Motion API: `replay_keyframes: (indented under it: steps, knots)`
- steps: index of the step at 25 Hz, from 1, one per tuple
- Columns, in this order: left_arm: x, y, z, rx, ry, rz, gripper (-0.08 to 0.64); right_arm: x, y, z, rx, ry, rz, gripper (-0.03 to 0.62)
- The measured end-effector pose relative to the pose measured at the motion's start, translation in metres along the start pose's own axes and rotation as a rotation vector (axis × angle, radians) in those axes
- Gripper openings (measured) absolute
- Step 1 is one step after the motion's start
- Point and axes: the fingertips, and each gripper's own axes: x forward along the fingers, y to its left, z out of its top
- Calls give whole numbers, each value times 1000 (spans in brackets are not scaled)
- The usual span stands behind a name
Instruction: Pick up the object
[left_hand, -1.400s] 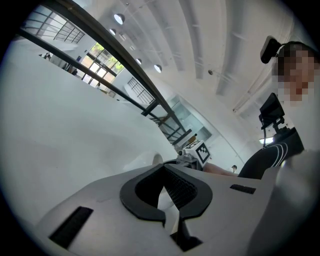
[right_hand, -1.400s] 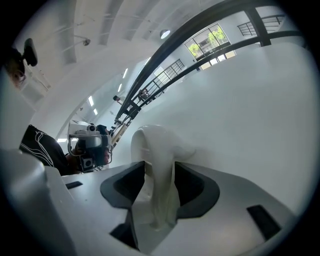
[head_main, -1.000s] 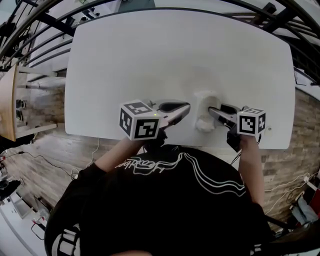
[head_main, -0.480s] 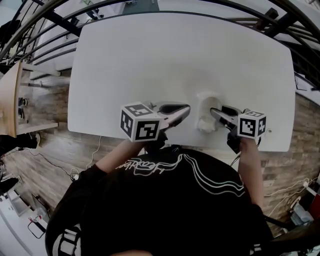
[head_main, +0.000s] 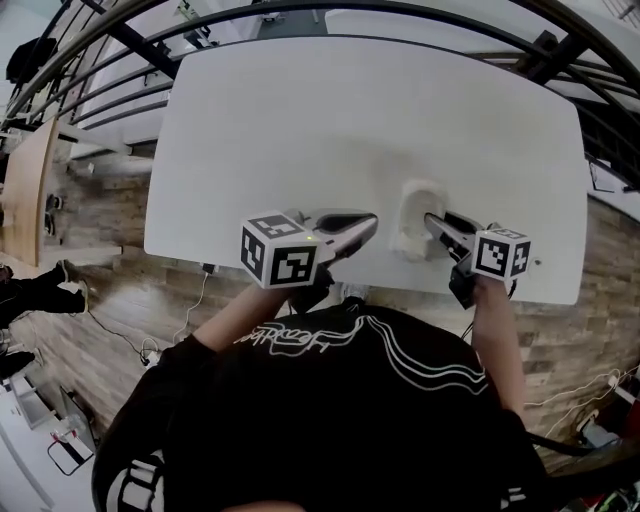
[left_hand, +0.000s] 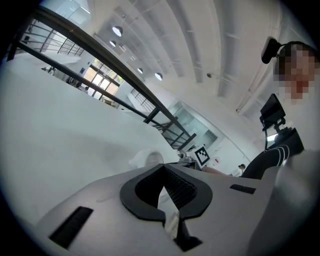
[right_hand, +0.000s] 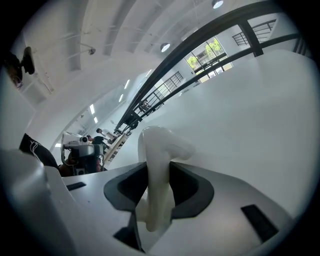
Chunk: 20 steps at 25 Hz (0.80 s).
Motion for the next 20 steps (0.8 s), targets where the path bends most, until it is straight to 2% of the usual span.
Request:
replay_keyframes:
  steps: [7, 15, 20]
  knots:
    - [-16, -41, -16, 21, -48, 25, 8, -37, 24, -3, -4, -104, -6, 127]
    - [-47, -123, -48, 63, -148, 46, 8, -121, 108, -32, -68, -238, 82, 127]
    - [-56, -161, -60, 148, -183, 86, 8, -165, 151, -47, -111, -288, 147, 127]
